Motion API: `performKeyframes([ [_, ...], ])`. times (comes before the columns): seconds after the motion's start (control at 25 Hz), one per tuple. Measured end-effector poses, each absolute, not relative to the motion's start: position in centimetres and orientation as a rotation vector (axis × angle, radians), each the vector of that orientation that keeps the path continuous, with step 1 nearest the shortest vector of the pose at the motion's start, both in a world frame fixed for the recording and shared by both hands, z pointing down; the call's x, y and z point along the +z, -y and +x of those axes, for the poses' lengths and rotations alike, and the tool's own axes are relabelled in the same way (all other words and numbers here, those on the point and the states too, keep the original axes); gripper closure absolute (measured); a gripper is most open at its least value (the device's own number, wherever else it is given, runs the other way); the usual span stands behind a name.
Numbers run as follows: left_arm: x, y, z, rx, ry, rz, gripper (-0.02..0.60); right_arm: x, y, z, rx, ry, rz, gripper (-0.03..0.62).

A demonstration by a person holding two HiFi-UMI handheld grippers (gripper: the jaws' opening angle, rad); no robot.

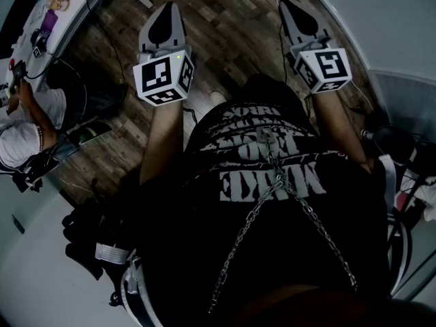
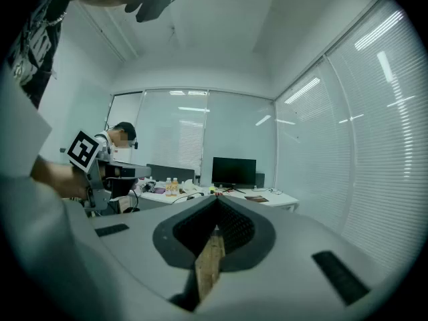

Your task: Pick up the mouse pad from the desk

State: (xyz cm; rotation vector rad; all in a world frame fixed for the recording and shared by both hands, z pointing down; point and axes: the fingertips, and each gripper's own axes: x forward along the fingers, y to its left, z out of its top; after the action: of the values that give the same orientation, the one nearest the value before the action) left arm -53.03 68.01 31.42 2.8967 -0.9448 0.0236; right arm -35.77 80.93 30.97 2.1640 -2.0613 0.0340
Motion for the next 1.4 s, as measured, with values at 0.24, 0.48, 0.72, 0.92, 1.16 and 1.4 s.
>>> performKeyframes([
  [0.24,31.7,-67.0,-53.8,0.017,0.909,2.89,0.574,31.6,-79.7,-37.0,0.085,2.057,2.166,0.594],
  [0.48,33.2,-63.7,-53.2,0.046,0.944,2.858,0.574,31.6,-76.8,-35.6,0.099,2.093,2.201,0.592],
  [0.72,33.0,-60.9,-50.1,0.067,0.964,2.865,0.574,32.2,-73.3,-31.9,0.116,2.094,2.203,0.592],
  [0.92,33.7,-58.9,-46.6,0.095,0.952,2.842,0.574,33.0,-70.8,-27.6,0.185,2.07,2.243,0.592],
  [1.16,33.5,-56.3,-42.6,0.106,0.946,2.836,0.574,32.5,-68.4,-24.1,0.18,2.08,2.217,0.592],
  [1.4,33.2,-55.0,-37.5,0.109,0.932,2.831,0.574,32.0,-67.4,-19.5,0.196,2.096,2.214,0.594],
])
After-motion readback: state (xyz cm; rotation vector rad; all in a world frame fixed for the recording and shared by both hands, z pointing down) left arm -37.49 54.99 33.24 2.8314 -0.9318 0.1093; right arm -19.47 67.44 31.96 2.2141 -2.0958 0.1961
